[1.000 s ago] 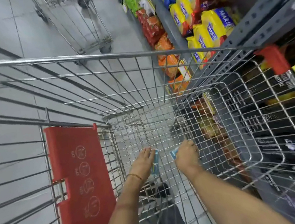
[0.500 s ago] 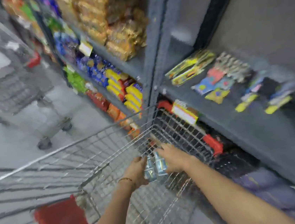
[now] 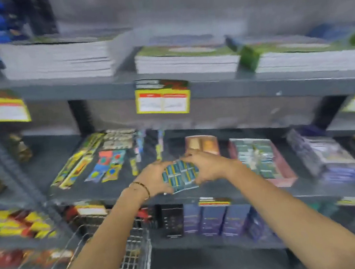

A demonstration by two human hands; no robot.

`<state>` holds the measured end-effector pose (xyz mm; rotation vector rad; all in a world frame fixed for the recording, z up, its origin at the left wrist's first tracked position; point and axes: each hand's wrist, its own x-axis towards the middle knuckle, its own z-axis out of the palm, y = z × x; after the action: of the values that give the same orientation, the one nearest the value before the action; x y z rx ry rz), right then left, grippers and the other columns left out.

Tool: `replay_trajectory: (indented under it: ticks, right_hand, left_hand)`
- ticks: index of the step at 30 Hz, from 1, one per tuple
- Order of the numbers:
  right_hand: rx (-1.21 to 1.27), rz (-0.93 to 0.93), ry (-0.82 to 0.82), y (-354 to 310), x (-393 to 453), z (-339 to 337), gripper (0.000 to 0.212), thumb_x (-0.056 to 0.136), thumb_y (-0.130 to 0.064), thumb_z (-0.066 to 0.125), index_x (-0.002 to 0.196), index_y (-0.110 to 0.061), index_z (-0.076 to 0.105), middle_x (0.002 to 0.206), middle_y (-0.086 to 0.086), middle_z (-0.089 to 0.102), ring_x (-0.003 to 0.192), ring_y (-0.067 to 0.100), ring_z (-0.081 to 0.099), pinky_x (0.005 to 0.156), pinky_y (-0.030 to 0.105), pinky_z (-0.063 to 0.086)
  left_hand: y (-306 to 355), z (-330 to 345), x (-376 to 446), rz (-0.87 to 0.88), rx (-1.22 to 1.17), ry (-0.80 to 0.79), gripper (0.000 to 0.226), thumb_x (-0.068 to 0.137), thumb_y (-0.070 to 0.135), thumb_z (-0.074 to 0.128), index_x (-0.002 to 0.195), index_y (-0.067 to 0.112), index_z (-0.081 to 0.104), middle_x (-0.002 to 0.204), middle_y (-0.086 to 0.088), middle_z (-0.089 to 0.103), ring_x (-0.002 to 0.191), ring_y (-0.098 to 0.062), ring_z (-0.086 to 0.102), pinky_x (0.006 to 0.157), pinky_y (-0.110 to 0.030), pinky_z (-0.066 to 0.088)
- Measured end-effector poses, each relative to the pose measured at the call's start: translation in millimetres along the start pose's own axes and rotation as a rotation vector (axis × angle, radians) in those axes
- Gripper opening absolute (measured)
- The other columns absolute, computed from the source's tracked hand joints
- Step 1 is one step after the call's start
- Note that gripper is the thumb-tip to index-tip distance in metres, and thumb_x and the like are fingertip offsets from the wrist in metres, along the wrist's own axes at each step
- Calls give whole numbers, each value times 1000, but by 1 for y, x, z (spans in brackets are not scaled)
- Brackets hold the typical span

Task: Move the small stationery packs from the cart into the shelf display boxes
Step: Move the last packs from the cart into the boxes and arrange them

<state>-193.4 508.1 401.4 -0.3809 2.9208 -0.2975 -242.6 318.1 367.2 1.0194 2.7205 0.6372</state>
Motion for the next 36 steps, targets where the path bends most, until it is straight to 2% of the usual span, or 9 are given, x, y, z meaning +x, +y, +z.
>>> replay_trajectory:
  ticks: [4,8,14,17,21,23,28,32,36]
  right_hand:
    - [51,206,75,91,-62,-18,74,66,-8,76,133,-7,45,130,18,54,116,31,52,94,28,41]
    - [46,349,18,171,-105,-18,67,72,-10,75,132,-7,46,131,16,55,115,27,54,89,26,43]
    - [108,401,-76,234,-109,-6,72,74,-13,78,137,-9,44,140,12,50,125,24,50,102,27,40]
    - [136,402,-115,247,-106,7,67,74,-13,79,133,-12,47,137,10,53,121,24,53,102,31,44]
    - [142,377,-120,252,-102,27,55,75,-12,74,127,-16,55,132,7,59,116,23,58,97,28,48]
    - [177,375,-107,253,-101,33,50,77,-9,72,124,-16,57,131,6,60,116,22,58,95,25,46]
    - [182,429,-118,255,-101,37,57,81,-11,71,134,-12,49,143,9,46,131,26,45,111,34,37]
    - [127,473,-61,254,-100,43,56,79,-4,71,131,-11,53,143,7,48,131,26,46,112,34,37]
    - [171,519,-51,253,-99,44,50,81,2,64,128,-12,55,139,9,52,124,27,53,105,36,44]
  left_hand:
    - [73,26,66,111,10,-54,79,62,25,85,132,13,50,132,-13,55,120,-26,52,101,-30,40]
    - [139,69,120,124,49,-147,78,67,27,82,135,15,46,135,-12,52,122,-27,49,104,-32,41]
    - [181,110,172,74,117,-234,73,70,25,80,135,19,47,141,-12,46,126,-29,48,110,-37,40]
    - [186,120,181,65,92,-283,68,70,21,80,131,16,51,137,-10,52,121,-28,52,107,-36,43]
    - [182,134,182,84,119,-309,37,74,12,74,110,11,65,117,-13,65,106,-30,62,93,-34,50]
    - [179,137,182,79,121,-302,31,76,10,72,107,11,66,113,-14,66,103,-31,63,90,-35,51]
    - [173,142,178,53,97,-268,57,74,23,78,126,13,56,129,-10,59,120,-29,53,106,-38,42]
    - [172,151,176,68,149,-247,52,78,30,73,125,14,57,132,-8,58,129,-31,42,116,-44,28]
    - [176,150,176,91,199,-258,47,81,30,70,123,14,59,134,-9,57,128,-30,44,119,-46,14]
